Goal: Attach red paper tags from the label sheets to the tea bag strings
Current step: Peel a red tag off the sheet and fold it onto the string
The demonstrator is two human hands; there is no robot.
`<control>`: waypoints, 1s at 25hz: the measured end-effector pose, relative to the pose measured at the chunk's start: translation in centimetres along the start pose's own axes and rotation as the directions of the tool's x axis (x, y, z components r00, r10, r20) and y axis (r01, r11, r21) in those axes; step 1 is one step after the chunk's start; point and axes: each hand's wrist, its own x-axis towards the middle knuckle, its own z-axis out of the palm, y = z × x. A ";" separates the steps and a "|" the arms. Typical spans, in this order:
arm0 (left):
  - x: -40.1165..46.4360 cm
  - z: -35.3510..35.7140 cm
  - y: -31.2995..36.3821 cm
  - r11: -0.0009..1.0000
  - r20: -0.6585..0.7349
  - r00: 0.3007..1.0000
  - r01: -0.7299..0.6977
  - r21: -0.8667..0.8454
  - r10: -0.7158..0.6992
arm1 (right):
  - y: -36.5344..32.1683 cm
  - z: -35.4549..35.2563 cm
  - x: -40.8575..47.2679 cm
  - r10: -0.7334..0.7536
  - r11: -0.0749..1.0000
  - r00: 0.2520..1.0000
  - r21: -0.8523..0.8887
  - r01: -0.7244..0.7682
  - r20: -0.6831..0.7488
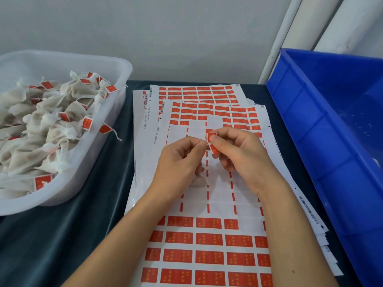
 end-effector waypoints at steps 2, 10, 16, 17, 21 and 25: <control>0.0 0.0 0.0 1.000 -0.005 1.000 -0.003 0.008 0.003 | 0.1 0.0 0.0 -0.016 1.000 1.000 -0.018 0.016 0.001; 0.1 0.0 -0.1 1.000 -0.025 1.000 -0.007 0.005 0.007 | 0.1 0.3 0.1 -0.213 0.961 0.976 -0.188 0.204 -0.030; 0.1 -0.1 -0.1 0.999 -0.031 1.000 0.004 -0.047 -0.006 | 0.1 0.5 0.0 -0.344 0.894 0.939 -0.313 0.322 -0.016; 0.1 -0.2 -0.1 0.999 -0.031 1.000 0.002 -0.053 -0.003 | 0.2 0.5 -0.1 -0.353 0.886 0.936 -0.325 0.330 -0.012; 0.0 -0.1 -0.1 0.999 -0.037 0.999 -0.007 -0.042 0.006 | 0.4 0.5 -0.1 -0.379 0.843 0.925 -0.415 0.342 -0.007; 0.2 0.1 -0.4 1.000 -0.081 0.997 -0.015 -0.004 0.015 | 0.5 0.7 -0.1 -0.373 0.816 0.926 -0.497 0.295 -0.062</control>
